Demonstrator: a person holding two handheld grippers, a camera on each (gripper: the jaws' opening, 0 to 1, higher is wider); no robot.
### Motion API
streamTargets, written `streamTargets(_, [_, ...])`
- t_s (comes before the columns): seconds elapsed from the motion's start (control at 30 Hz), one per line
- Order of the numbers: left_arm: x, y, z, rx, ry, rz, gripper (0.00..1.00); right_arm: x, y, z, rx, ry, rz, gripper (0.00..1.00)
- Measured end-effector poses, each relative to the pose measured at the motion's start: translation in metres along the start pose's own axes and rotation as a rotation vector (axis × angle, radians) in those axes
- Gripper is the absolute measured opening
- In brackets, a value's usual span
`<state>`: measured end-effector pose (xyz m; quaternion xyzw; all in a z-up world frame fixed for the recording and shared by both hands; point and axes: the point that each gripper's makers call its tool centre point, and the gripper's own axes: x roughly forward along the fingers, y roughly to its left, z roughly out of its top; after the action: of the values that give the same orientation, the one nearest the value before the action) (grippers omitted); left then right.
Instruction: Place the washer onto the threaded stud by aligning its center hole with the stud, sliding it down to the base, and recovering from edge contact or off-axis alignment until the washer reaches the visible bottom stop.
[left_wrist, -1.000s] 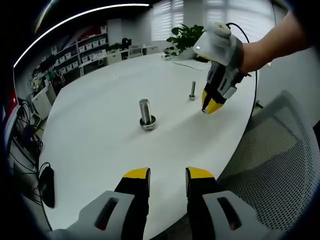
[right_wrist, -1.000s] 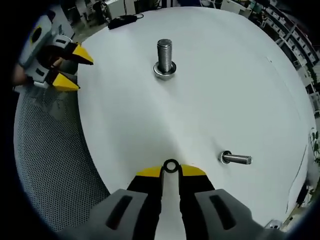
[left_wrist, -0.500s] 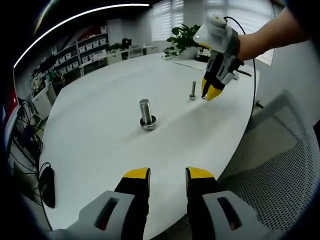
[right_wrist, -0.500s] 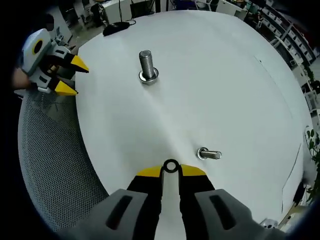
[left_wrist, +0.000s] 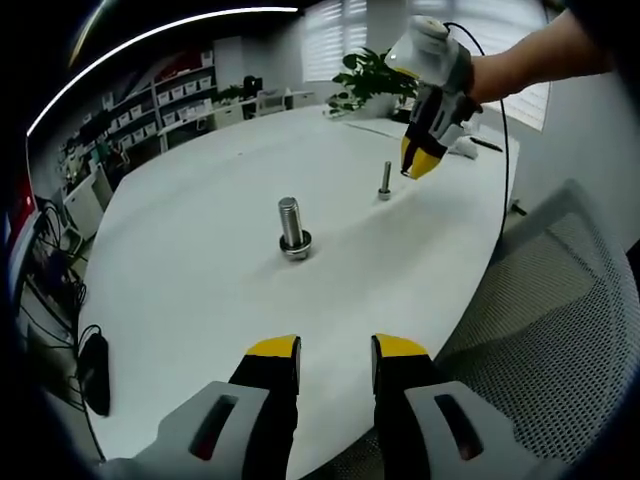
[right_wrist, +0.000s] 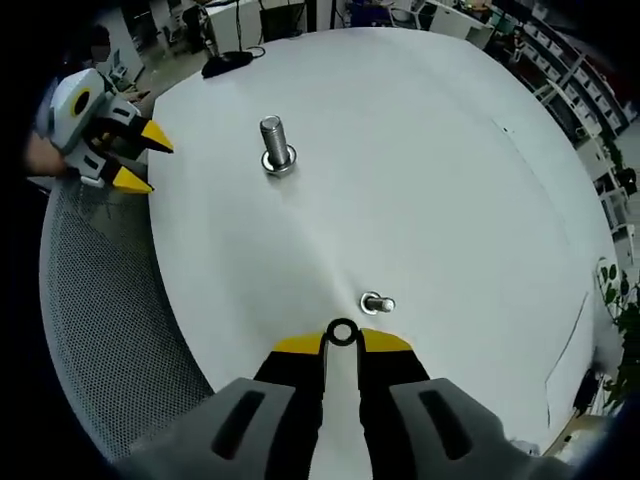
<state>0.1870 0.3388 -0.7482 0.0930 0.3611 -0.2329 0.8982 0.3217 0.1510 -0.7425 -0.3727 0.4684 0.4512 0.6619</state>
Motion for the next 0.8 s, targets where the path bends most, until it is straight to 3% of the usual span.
streamTargets(0.8, [0.001, -0.002, -0.001, 0.005, 0.006, -0.005, 0.26, -0.019, -0.033, 0.009, -0.005, -0.015, -0.047, 0.14])
